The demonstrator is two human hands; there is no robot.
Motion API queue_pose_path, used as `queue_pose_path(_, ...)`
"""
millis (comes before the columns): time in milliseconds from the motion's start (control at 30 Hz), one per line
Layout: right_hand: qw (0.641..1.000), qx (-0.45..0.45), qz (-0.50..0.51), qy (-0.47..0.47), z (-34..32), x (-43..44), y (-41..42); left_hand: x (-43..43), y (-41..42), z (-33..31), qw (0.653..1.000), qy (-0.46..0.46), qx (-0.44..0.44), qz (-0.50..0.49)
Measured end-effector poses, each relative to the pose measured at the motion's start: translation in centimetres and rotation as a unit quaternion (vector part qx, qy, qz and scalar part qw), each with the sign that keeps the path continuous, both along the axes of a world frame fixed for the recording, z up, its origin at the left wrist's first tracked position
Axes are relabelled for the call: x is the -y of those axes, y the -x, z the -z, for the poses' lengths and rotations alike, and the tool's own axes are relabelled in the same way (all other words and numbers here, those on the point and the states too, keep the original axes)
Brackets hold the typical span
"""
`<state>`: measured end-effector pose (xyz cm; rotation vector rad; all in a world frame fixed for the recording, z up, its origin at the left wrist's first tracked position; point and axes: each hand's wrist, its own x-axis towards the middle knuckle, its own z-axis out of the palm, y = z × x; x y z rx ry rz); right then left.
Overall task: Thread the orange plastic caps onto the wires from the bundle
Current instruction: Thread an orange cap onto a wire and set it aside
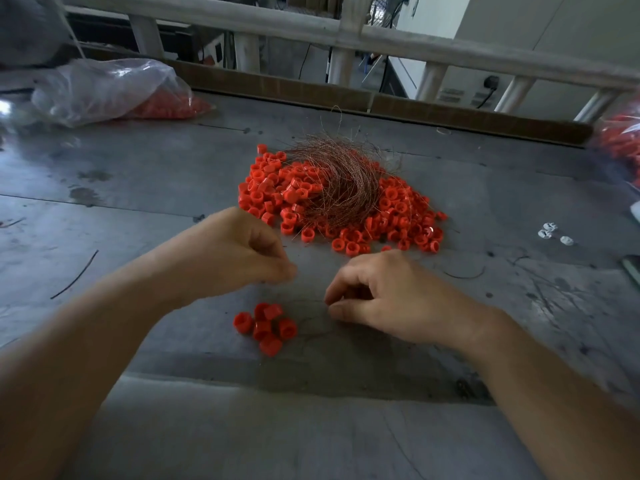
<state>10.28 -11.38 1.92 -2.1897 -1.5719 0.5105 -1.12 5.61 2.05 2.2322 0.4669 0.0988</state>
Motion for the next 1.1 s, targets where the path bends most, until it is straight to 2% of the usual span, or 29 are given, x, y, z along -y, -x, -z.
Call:
queue_pose_path(67, 1.0, -0.006, 0.004, -0.007, -0.2, 0.0, -0.2, -0.6, -0.5, 0.6, 0.996, -0.038, 0.044, -0.075)
queue_pose_path(200, 0.998, -0.026, 0.029, -0.044, -0.6, 0.3, -0.7, -1.6, -1.6, 1.5, 0.96, -0.192, 0.095, -0.18)
queue_pose_path(400, 0.99, -0.028, 0.093, -0.106, -1.1, 0.7, -1.9, -2.6, -3.0, 3.0, 0.955, -0.25, 0.067, -0.147)
queue_pose_path(567, 0.969, -0.005, 0.166, -0.184, -1.3, 0.9, -2.9, -2.6, -2.8, 2.8, 0.959, -0.243, 0.069, -0.127)
queue_pose_path(667, 0.955, 0.007, 0.206, -0.211, -1.2, 1.0, -3.6, -2.4, -2.2, 2.4, 0.959, -0.229, 0.073, -0.148)
queue_pose_path(800, 0.951, 0.041, 0.237, -0.194, -0.5, 1.0, -4.5, -1.5, -1.5, 1.5, 0.977, -0.127, 0.117, -0.127)
queue_pose_path(900, 0.952, 0.06, 0.241, -0.178, 0.0, 0.7, -4.7, -0.3, -1.4, 1.5, 0.983, -0.076, 0.141, -0.089)
queue_pose_path(1100, 0.956, 0.119, 0.179, -0.198, 0.5, -0.5, -4.2, 0.6, -1.5, 1.6, 0.987, -0.056, 0.146, -0.032)
